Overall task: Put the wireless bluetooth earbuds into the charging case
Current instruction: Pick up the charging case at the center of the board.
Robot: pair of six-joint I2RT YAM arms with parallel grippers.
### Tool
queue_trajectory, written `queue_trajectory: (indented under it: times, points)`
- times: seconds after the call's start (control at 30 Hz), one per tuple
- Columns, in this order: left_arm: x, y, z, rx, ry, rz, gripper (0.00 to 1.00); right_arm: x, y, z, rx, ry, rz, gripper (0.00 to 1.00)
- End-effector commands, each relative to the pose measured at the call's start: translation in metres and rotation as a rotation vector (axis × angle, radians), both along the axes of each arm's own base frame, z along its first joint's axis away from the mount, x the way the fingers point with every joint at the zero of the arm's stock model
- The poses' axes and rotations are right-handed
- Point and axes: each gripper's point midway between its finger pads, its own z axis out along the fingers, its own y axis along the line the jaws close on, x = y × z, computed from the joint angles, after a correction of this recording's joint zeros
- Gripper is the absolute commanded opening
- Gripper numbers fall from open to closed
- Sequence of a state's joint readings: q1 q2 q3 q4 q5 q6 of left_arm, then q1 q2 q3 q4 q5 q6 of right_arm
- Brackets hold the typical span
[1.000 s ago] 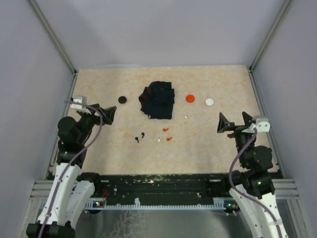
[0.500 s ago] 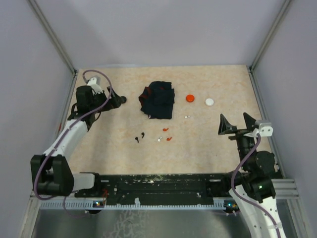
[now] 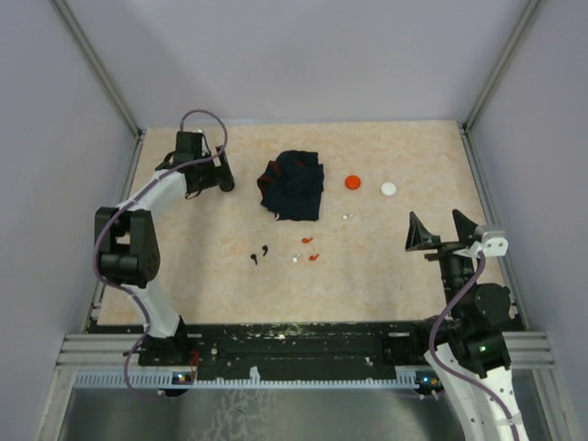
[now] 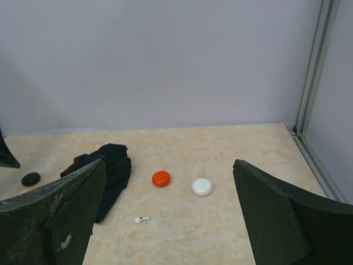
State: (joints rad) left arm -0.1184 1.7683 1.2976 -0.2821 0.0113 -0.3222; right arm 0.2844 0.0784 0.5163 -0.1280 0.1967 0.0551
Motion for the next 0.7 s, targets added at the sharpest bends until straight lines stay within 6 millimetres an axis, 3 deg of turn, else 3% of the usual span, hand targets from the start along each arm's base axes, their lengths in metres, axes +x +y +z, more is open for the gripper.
queue_trajectory:
  times: [0.0, 0.23, 0.37, 0.67]
  points:
    - [0.013, 0.007, -0.014, 0.139, 0.052, 0.075, 1.0, -0.004, -0.002, 0.014, 0.017, -0.064, -0.006, 0.98]
    - [0.038, -0.01, -0.037, 0.264, 0.072, 0.065, 0.99, 0.0, -0.004, 0.01, 0.008, -0.052, -0.022, 0.98]
    - [0.049, -0.006, -0.049, 0.298, 0.084, 0.097, 0.95, 0.001, -0.005, 0.009, 0.004, -0.047, -0.027, 0.98]
    - [0.055, -0.006, -0.074, 0.304, 0.122, 0.115, 0.88, 0.001, -0.007, 0.007, 0.004, -0.044, -0.041, 0.98]
